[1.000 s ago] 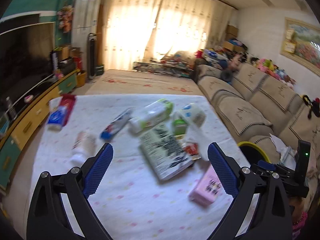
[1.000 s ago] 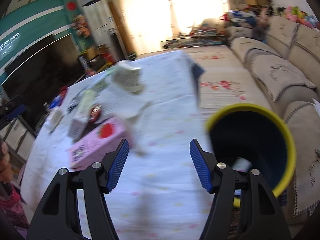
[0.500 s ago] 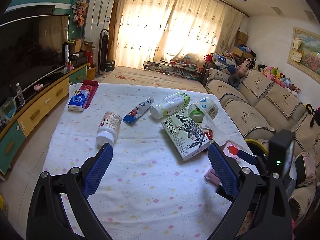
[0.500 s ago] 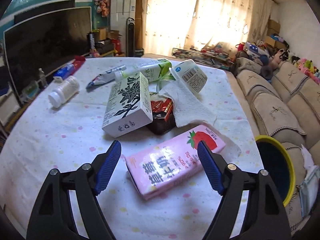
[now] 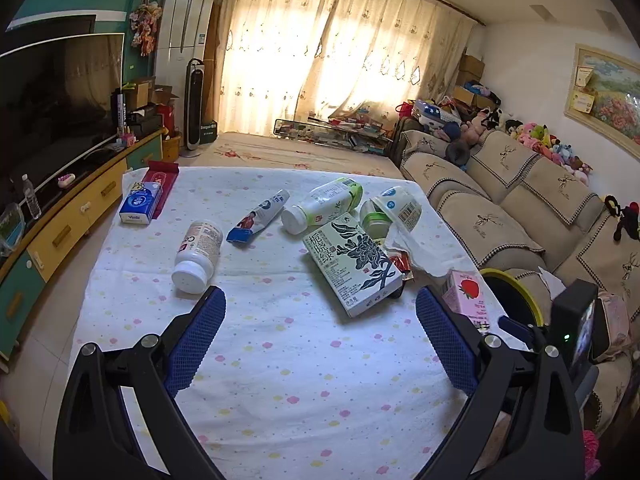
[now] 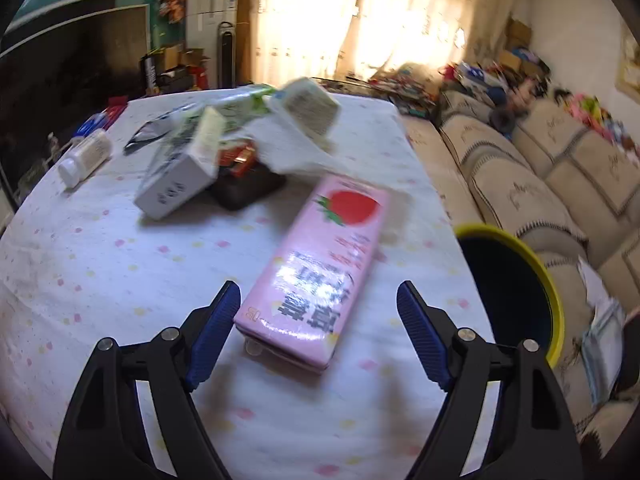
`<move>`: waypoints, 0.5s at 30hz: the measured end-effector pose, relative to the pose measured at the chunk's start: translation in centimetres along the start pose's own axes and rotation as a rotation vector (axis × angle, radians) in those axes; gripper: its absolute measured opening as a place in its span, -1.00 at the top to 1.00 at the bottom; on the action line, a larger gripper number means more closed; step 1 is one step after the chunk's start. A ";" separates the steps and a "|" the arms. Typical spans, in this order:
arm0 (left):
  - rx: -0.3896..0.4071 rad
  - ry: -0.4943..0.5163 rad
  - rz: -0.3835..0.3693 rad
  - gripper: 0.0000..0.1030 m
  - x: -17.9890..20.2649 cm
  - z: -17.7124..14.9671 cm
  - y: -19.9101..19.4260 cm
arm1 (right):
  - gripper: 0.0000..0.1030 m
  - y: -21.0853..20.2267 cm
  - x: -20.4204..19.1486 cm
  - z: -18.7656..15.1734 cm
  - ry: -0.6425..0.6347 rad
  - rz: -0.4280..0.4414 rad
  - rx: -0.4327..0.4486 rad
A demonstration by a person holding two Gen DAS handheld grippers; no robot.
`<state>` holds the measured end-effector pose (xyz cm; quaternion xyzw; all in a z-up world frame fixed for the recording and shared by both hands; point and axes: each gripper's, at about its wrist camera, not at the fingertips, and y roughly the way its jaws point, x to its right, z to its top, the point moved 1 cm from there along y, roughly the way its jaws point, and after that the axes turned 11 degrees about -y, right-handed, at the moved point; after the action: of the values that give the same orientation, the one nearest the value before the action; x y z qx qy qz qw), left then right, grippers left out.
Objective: Collect trash
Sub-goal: 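Grasp the pink strawberry milk carton with the right tool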
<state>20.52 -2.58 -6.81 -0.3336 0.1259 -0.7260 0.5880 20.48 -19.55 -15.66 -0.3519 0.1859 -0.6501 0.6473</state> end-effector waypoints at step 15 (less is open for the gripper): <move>-0.020 0.010 -0.016 -0.85 1.1 -0.2 0.8 | 0.09 -0.3 2.1 -1.8 0.117 0.132 0.020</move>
<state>20.90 -3.88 -7.07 -0.3369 0.1333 -0.7310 0.5782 19.25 -21.98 -16.23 -0.2937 0.2396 -0.6274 0.6802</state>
